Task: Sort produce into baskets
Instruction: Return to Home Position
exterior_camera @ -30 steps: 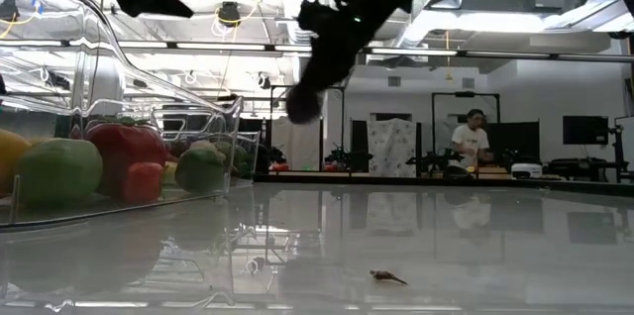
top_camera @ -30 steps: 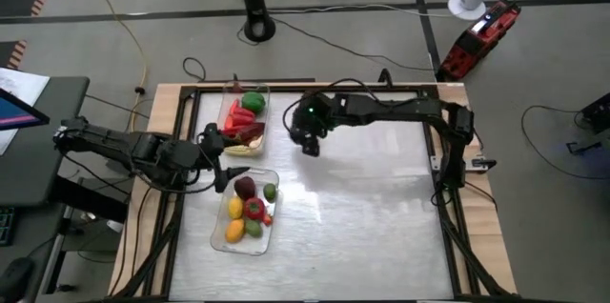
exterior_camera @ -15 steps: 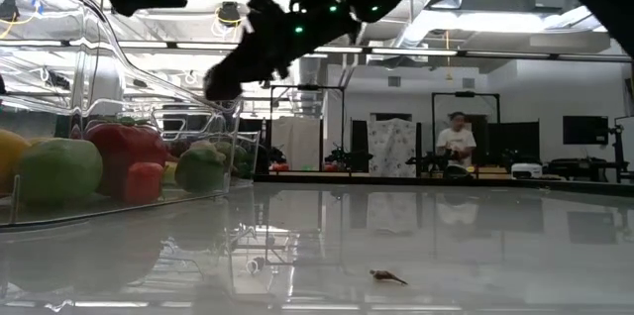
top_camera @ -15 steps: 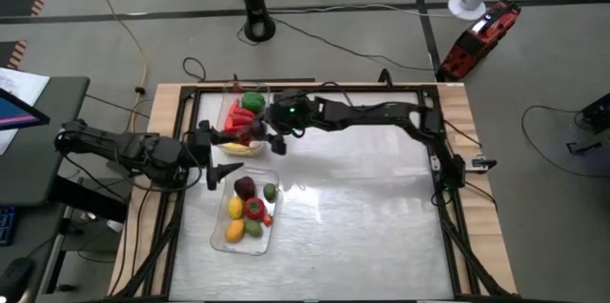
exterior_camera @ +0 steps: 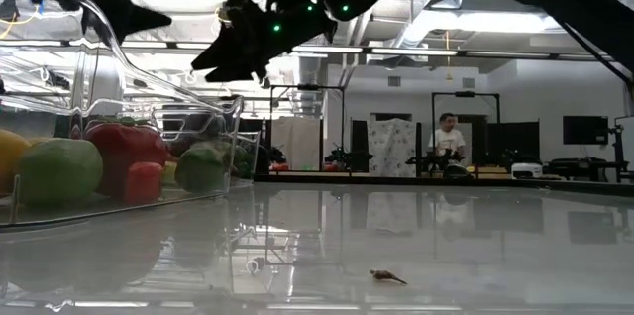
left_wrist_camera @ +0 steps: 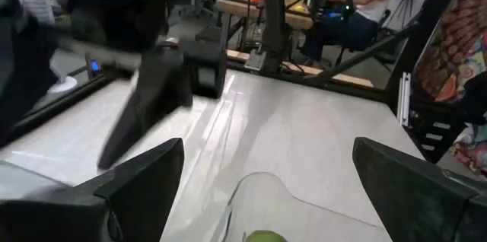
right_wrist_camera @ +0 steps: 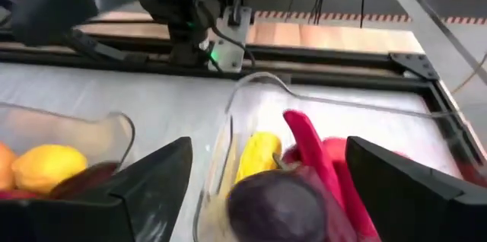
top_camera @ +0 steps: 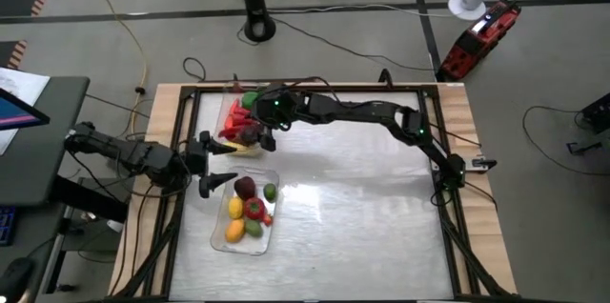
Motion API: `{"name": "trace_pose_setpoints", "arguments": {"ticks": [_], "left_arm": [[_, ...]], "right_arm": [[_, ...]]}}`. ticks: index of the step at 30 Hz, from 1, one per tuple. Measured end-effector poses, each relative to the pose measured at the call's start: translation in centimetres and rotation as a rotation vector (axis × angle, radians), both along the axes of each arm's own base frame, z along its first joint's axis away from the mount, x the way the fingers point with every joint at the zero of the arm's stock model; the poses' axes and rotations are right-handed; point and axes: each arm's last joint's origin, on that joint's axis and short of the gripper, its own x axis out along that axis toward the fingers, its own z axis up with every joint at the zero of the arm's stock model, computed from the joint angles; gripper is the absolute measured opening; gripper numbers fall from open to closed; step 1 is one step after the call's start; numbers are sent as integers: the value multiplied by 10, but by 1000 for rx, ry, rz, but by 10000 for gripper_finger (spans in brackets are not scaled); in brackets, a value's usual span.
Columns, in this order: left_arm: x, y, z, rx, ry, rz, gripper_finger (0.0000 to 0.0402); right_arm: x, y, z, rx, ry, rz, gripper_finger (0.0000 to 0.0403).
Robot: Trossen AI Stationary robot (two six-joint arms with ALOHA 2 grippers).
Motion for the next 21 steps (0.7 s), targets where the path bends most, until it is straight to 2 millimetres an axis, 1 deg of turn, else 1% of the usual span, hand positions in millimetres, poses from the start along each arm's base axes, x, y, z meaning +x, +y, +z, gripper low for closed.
{"name": "trace_pose_setpoints", "arguments": {"ticks": [4, 5, 8, 12, 15, 21], "left_arm": [[-2, 1, -11, -22, -35, -1, 368], [-3, 1, -13, -28, -38, -5, 368], [-5, 1, -20, -44, -38, 2, 368], [-6, 2, -32, -44, -47, 5, 368], [-6, 2, -41, -33, -66, 5, 368], [-9, 4, -47, 5, -108, 52, 368]], "right_arm": [[-13, -4, 18, 1, 30, -10, 374], [-17, -3, 24, -1, 35, -9, 373], [-31, 0, 33, 3, 58, -9, 369], [-52, 17, 34, -15, 17, -6, 364], [-76, 32, 35, -59, -50, -43, 361], [-140, 58, 24, -64, -155, -146, 358]]}}
